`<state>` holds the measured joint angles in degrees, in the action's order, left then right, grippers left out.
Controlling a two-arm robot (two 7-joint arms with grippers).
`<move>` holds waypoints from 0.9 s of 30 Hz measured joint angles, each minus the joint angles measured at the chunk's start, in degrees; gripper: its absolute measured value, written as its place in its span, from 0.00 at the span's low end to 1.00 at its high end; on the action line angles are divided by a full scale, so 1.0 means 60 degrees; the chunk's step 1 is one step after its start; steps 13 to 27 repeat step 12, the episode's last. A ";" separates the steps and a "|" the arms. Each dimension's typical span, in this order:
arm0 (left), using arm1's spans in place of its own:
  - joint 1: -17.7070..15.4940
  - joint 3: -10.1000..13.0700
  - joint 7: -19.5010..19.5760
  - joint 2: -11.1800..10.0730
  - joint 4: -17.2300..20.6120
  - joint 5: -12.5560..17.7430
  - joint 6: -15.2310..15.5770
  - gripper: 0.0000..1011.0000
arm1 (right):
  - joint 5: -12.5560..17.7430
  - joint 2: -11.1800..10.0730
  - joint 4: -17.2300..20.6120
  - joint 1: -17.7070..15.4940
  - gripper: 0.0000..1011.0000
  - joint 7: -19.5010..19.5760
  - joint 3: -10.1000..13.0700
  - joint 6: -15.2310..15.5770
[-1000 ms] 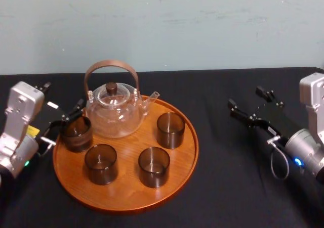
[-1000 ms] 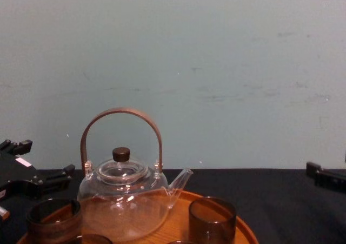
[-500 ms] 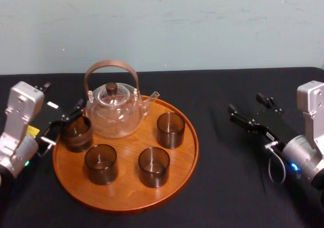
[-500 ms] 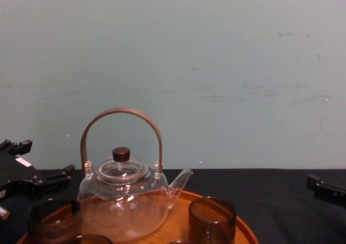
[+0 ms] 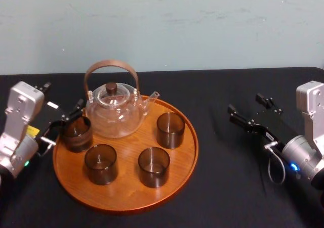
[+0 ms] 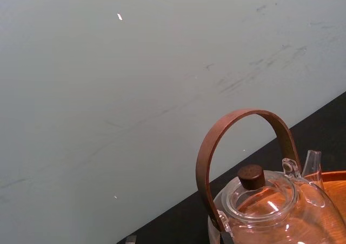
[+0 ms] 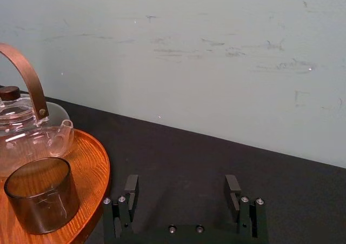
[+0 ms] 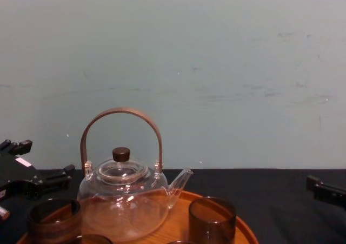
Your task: Pick up the glass from the table and place it on the tray.
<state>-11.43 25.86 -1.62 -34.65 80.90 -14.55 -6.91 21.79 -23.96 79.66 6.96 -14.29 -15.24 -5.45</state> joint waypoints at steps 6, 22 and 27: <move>0.0000 0.0000 0.0000 0.0000 0.0000 0.0000 0.0000 0.99 | 0.0009 -0.0005 0.0003 0.0004 0.99 -0.0005 -0.0006 0.0005; 0.0000 0.0000 0.0000 0.0000 0.0000 0.0000 0.0000 0.99 | 0.0014 -0.0009 0.0008 0.0007 0.99 -0.0006 -0.0011 0.0005; 0.0000 0.0000 0.0000 0.0000 0.0000 0.0000 0.0000 0.99 | 0.0014 -0.0009 0.0008 0.0007 0.99 -0.0006 -0.0011 0.0005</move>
